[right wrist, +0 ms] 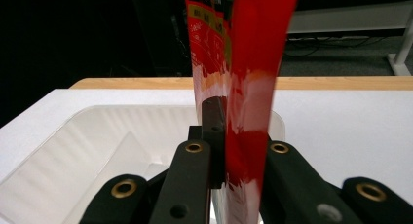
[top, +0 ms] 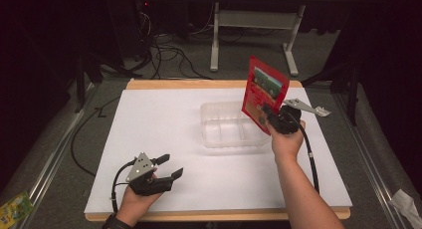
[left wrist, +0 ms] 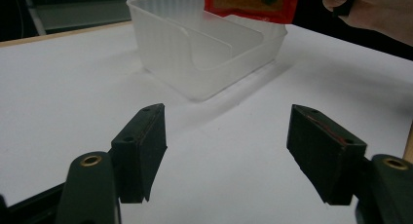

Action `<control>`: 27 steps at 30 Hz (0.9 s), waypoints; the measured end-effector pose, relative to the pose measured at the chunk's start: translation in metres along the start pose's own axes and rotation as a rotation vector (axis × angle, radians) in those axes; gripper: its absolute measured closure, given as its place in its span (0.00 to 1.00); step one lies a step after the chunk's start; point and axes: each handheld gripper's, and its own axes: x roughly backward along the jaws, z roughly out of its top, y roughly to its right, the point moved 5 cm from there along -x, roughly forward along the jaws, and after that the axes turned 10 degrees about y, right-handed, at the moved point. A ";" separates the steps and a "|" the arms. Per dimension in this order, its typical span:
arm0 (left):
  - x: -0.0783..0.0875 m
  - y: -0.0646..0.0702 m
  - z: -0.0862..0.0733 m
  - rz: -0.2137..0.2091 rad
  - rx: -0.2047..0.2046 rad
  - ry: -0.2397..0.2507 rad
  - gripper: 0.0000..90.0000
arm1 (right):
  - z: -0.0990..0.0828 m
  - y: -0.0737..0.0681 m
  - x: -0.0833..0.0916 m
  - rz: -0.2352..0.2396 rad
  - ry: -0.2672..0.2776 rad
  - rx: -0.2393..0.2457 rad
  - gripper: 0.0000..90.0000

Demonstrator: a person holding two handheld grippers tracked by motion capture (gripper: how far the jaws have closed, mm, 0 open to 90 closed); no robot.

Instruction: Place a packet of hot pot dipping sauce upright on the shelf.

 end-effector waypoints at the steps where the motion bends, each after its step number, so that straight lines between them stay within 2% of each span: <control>1: 0.000 0.000 0.000 0.000 0.000 0.000 0.35 | 0.000 0.000 0.000 -0.001 0.000 -0.002 0.97; 12: 0.000 0.001 0.001 -0.002 -0.011 -0.003 0.35 | -0.003 0.002 -0.005 -0.009 -0.005 -0.001 0.96; 27: -0.001 0.001 0.000 -0.005 -0.013 -0.003 0.35 | -0.011 -0.003 -0.012 -0.006 -0.015 0.026 0.96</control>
